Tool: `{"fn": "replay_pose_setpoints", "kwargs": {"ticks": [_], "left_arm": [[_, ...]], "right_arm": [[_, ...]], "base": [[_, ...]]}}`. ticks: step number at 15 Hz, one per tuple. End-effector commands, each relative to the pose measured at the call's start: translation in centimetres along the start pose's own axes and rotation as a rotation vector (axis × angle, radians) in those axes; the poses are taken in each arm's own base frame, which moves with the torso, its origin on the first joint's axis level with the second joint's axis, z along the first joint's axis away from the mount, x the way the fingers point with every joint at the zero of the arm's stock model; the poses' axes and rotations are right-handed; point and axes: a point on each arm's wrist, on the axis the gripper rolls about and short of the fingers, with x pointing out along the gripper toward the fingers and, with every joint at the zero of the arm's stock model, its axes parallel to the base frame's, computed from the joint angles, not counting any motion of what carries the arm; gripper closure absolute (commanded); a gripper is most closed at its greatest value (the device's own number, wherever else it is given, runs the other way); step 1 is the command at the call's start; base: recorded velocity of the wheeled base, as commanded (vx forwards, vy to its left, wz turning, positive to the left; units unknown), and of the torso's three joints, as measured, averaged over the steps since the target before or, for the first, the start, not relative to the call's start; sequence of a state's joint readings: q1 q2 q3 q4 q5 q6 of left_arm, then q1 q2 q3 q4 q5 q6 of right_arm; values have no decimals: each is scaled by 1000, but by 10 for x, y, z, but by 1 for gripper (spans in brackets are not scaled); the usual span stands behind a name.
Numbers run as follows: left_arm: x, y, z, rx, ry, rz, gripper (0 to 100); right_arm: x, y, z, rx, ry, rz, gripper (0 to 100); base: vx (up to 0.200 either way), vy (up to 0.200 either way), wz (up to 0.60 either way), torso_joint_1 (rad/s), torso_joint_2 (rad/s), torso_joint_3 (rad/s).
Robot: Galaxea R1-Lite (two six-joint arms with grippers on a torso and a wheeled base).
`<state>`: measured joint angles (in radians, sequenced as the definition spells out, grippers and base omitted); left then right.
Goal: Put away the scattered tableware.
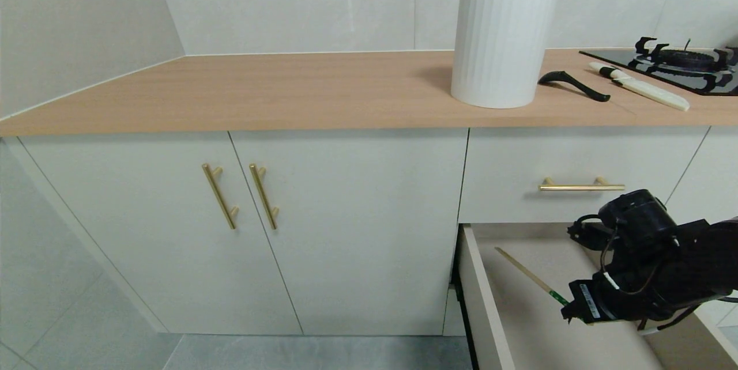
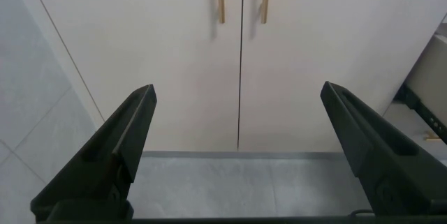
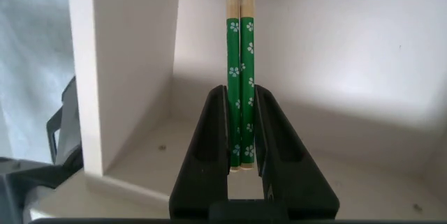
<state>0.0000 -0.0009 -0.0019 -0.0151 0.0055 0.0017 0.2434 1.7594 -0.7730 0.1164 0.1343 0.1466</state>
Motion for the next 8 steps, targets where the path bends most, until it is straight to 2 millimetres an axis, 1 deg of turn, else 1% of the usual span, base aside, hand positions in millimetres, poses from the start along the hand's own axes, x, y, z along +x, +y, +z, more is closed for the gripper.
{"fn": "replay_pose_setpoints", "kwargs": {"ticks": [1,3,5,6,7,8], "left_arm": [[0,0,0,0,1,1,0],[0,0,0,0,1,1,0],[0,0,0,0,1,1,0],[0,0,0,0,1,1,0],[0,0,0,0,1,1,0],[0,0,0,0,1,1,0]], "right_arm": [[10,0,9,-2,3,-4,100],[31,-2,21,2,23,-66,100],[59,-4,20,0,83,-107,100],[73,1,20,-17,84,-106,100],[83,3,20,-19,68,-119,100],[87,4,19,-17,68,-127,100]], "base": [[0,0,0,0,0,0],[0,0,0,0,0,0],[0,0,0,0,0,0],[0,0,0,0,0,0],[0,0,0,0,0,0],[0,0,0,0,0,0]]}}
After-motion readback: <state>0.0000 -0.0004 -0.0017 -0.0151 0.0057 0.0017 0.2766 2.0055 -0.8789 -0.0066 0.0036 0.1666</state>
